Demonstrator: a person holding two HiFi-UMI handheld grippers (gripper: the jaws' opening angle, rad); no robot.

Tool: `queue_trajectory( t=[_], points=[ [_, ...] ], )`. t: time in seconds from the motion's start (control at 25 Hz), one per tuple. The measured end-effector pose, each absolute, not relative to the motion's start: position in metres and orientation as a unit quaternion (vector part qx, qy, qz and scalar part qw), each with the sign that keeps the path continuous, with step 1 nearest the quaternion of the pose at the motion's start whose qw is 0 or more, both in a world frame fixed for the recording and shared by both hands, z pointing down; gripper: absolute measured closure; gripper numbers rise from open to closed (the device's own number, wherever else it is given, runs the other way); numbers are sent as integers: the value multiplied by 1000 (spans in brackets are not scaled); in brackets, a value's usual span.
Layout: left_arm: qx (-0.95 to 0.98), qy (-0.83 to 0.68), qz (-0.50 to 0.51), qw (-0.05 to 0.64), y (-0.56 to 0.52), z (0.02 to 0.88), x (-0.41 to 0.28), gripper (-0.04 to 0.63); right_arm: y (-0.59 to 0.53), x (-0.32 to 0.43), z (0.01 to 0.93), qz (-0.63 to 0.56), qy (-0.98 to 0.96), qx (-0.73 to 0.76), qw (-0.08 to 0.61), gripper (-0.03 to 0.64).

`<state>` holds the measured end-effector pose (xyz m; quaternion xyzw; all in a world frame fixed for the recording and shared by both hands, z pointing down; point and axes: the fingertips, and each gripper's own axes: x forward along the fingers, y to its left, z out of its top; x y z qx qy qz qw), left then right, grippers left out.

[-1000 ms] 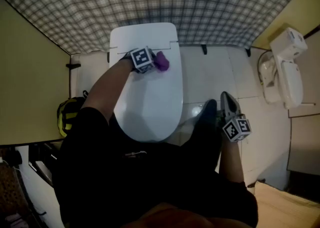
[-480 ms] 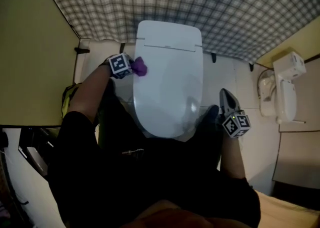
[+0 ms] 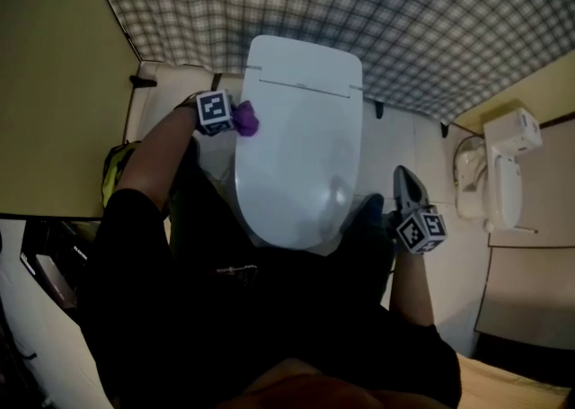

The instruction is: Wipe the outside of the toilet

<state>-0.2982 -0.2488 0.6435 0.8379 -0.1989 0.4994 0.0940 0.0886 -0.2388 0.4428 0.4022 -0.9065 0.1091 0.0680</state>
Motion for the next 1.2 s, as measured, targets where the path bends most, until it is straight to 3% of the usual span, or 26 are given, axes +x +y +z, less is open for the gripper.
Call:
queue_trajectory(
  t=[0.44, 1.2],
  points=[
    [816, -185, 534, 120, -270, 640, -260, 465, -252, 158, 473, 147, -893, 425, 30, 614],
    [824, -91, 558, 33, -385, 638, 18, 465, -246, 316, 514, 180, -846, 501, -22, 614]
  ],
)
